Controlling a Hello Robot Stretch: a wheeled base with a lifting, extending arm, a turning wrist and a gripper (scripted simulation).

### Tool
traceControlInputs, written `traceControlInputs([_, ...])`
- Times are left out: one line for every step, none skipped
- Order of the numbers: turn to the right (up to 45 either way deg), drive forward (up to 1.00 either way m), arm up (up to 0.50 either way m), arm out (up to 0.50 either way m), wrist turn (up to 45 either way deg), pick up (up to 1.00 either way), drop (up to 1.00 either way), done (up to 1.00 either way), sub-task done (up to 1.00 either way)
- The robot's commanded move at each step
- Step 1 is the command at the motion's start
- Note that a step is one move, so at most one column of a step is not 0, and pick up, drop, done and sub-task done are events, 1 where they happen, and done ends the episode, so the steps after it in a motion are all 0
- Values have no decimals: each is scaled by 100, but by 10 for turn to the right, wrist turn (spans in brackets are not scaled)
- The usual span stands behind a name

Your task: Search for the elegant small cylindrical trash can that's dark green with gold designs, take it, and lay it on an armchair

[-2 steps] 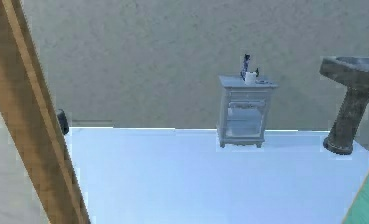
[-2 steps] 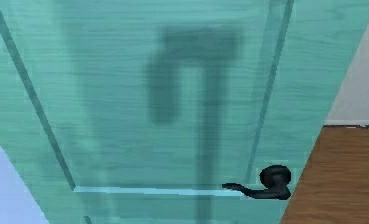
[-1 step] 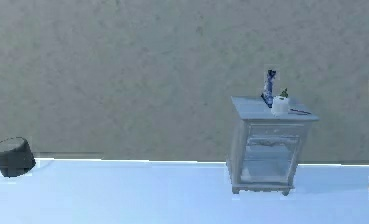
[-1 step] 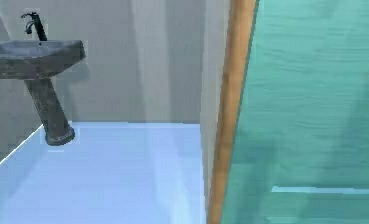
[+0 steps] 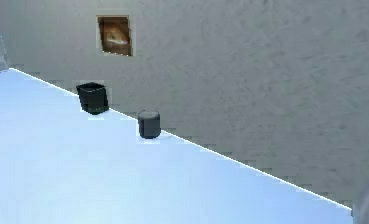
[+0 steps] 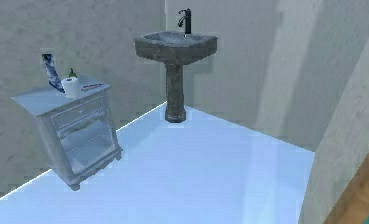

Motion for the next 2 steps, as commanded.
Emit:
traceControlInputs([-30, 0, 0, 0, 0, 0, 0, 0, 0])
traceControlInputs([0, 100, 0, 0, 0, 0, 0, 0, 0])
